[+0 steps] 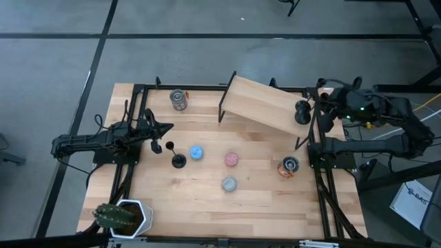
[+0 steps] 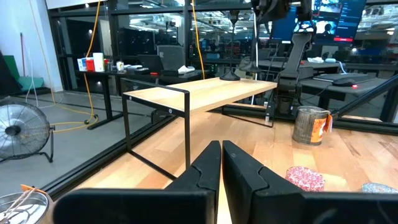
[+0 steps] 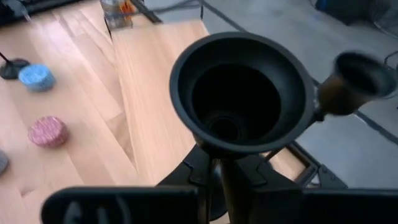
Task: Pick & Place candle stick holders
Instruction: Align the top black candle holder with the other black candle holder on the shelf
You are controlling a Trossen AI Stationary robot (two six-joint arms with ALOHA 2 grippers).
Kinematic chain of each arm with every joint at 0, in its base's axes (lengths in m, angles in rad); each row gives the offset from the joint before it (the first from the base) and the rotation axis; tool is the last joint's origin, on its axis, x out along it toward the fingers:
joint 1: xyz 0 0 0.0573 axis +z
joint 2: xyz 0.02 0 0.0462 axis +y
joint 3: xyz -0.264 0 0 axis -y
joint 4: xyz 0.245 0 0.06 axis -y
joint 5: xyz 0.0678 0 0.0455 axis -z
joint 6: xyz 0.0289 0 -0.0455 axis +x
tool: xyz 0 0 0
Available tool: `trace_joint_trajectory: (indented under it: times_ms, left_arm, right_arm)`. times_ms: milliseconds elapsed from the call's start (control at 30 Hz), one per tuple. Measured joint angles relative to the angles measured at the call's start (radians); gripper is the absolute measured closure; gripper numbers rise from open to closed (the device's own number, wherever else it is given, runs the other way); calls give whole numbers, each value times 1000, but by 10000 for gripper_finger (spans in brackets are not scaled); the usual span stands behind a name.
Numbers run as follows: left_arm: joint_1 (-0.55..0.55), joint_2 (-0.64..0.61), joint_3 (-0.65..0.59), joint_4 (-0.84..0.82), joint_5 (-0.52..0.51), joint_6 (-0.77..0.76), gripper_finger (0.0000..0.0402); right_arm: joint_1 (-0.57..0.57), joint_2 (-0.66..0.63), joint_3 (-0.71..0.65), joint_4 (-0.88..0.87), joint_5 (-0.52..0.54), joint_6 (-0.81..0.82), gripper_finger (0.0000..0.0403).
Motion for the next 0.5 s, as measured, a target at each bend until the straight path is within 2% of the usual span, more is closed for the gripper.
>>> trace_joint_trajectory:
  times_ms: [233, 500]
  left_arm:
    - [0, 0, 0, 0, 0, 0, 394]
    - [0, 0, 0, 0, 0, 0, 389]
  right_arm:
    - [0, 0, -79, 11, 0, 0, 379]
    - [0, 0, -97, 31, 4, -3, 379]
